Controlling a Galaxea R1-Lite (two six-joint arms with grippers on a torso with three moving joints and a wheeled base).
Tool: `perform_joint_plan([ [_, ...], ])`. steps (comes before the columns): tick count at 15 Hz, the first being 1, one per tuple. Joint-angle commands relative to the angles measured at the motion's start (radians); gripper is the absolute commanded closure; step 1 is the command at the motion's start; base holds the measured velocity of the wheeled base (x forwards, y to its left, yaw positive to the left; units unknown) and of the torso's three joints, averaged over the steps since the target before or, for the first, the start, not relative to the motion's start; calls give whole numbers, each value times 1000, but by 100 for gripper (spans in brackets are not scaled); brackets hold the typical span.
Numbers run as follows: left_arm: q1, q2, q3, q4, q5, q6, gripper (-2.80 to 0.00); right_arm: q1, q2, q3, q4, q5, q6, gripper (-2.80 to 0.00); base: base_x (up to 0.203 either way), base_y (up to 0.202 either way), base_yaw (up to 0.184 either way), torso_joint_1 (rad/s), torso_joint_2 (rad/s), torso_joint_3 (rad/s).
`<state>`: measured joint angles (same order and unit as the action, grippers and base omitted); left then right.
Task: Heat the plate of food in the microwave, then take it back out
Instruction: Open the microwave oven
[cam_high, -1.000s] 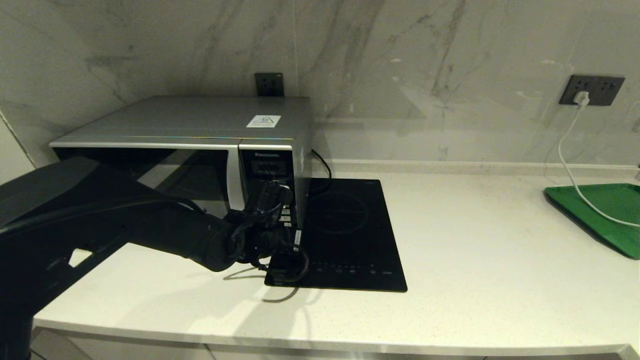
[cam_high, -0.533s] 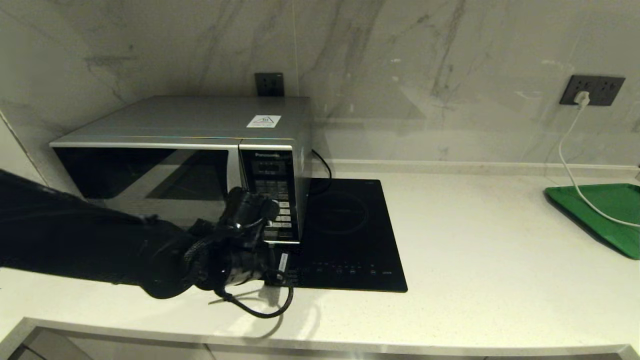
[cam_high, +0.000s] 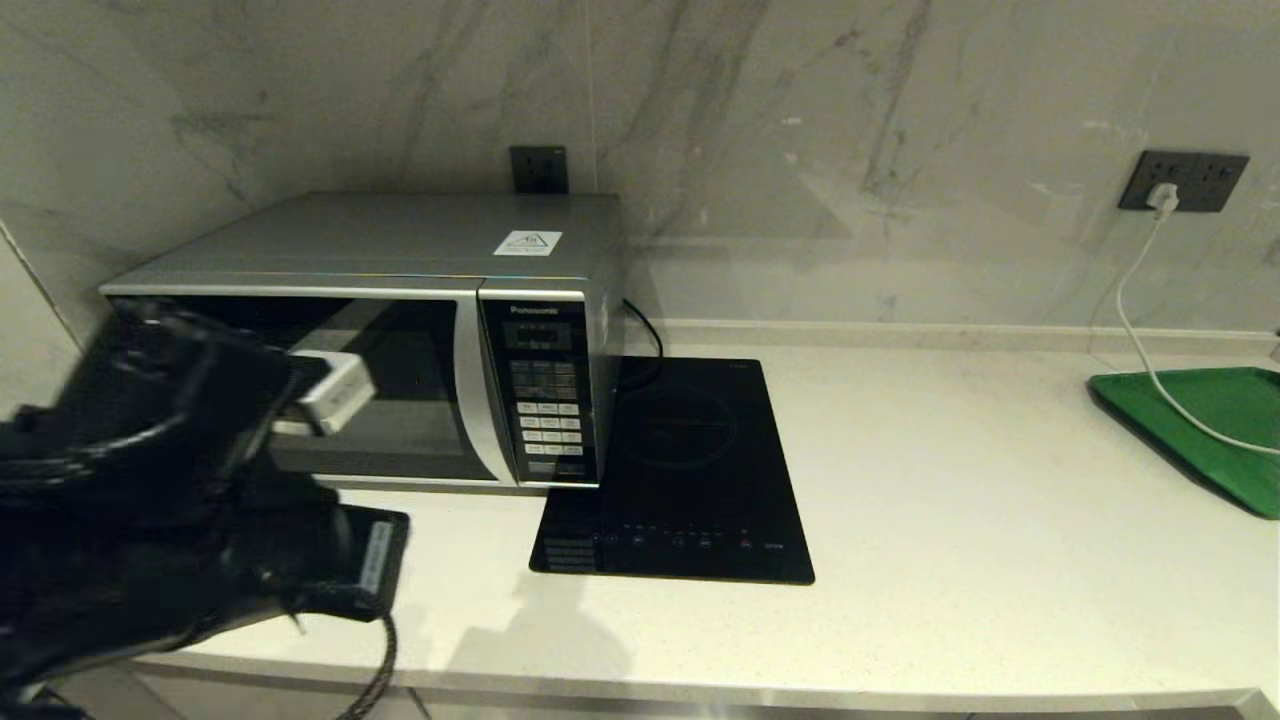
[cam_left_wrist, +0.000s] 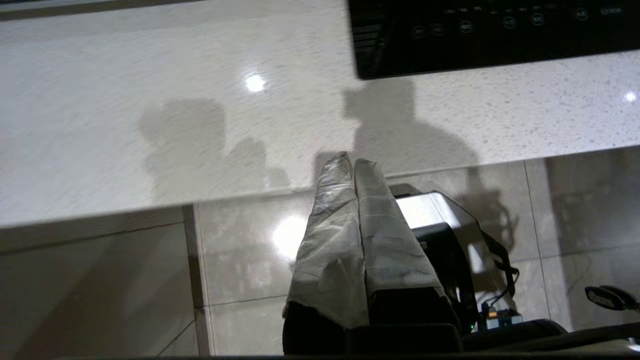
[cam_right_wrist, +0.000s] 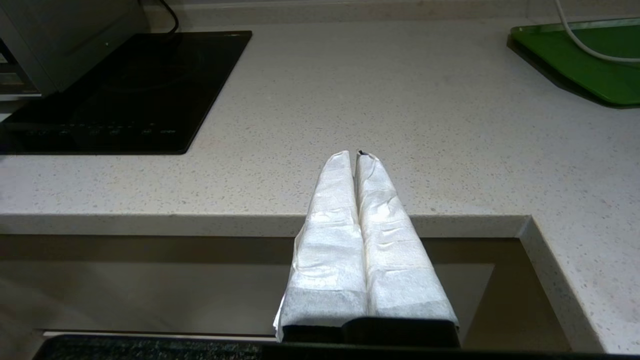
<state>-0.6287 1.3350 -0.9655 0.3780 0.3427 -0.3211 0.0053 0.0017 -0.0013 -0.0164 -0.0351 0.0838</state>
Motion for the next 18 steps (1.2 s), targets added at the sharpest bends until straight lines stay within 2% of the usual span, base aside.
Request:
perform_joint_plan([
  [1, 4, -231, 2, 113, 135, -40, 0, 1, 0, 0, 0, 0, 1, 0, 0, 0, 0, 0, 0, 0],
  [2, 5, -280, 1, 167, 216, -66, 0, 1, 0, 0, 0, 0, 1, 0, 0, 0, 0, 0, 0, 0],
  [4, 38, -381, -8, 288, 279, -105, 0, 1, 0, 0, 0, 0, 1, 0, 0, 0, 0, 0, 0, 0],
  [8, 330, -534, 0, 352, 309, -141, 0, 0, 0, 0, 0, 0, 1, 0, 0, 0, 0, 0, 0, 0],
  [10, 374, -659, 68, 369, 317, -126, 0, 0, 0, 0, 0, 0, 1, 0, 0, 0, 0, 0, 0, 0],
  [11, 402, -716, 99, 391, 318, -87, 0, 0, 0, 0, 0, 0, 1, 0, 0, 0, 0, 0, 0, 0],
  [13, 507, -838, 178, 412, 292, 48, 0, 0, 0, 0, 0, 0, 0, 0, 0, 0, 0, 0, 0, 0],
  [16, 659, -1029, 286, 420, 150, 235, 0, 1, 0, 0, 0, 0, -1, 0, 0, 0, 0, 0, 0, 0],
  [17, 678, -1059, 313, 418, 110, 267, 0, 1, 0, 0, 0, 0, -1, 0, 0, 0, 0, 0, 0, 0],
  [18, 691, -1061, 338, 405, 25, 296, 0, 0, 0, 0, 0, 0, -1, 0, 0, 0, 0, 0, 0, 0],
])
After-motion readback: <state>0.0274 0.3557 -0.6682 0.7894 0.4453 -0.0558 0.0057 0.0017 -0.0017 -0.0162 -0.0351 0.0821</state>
